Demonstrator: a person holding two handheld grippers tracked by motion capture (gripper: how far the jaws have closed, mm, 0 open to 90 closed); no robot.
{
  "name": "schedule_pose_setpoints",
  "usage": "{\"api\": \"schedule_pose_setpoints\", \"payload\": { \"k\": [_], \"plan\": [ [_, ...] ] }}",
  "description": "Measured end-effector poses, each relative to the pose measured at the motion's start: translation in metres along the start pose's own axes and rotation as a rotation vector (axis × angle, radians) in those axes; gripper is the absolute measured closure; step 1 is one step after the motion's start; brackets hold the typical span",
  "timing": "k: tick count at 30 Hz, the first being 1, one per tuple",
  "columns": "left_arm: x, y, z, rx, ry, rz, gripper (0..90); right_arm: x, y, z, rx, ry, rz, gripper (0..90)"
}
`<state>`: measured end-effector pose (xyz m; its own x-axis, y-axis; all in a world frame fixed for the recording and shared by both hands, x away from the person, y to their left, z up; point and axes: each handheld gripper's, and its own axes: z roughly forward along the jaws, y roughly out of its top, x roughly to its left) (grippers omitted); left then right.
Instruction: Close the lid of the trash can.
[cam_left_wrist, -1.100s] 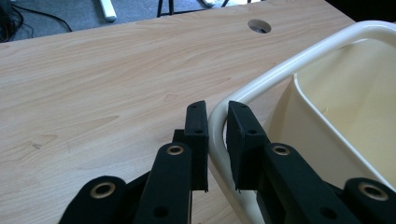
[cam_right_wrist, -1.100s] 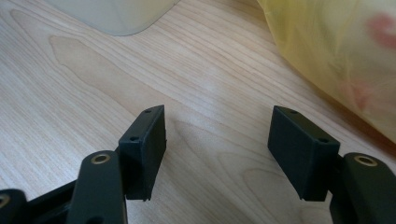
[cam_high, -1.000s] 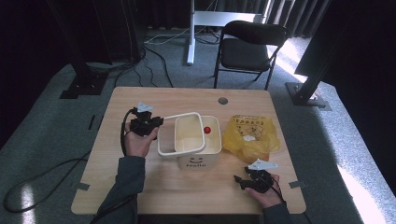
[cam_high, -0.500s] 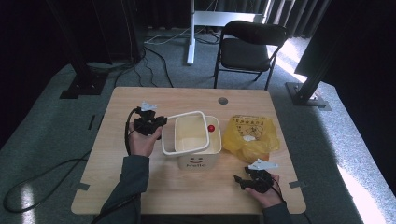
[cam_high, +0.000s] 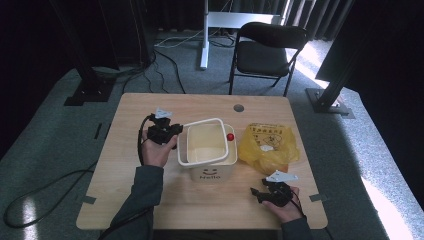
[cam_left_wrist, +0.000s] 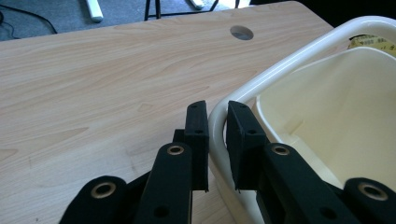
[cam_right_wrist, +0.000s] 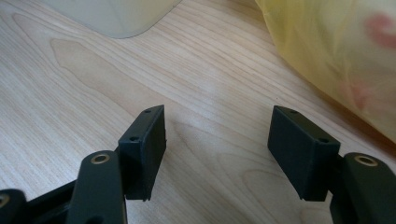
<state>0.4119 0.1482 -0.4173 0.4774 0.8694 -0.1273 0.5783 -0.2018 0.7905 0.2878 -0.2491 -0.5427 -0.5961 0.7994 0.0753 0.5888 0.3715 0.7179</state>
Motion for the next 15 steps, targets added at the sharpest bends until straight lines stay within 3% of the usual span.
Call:
{"api": "schedule_pose_setpoints", "payload": {
  "k": [15],
  "plan": [
    [-0.002,0.0028,0.0046,-0.009,-0.026,0.014,80.3,-0.0004,0.0,0.0,-0.001,0.002,0.001,36.3]
  ]
}}
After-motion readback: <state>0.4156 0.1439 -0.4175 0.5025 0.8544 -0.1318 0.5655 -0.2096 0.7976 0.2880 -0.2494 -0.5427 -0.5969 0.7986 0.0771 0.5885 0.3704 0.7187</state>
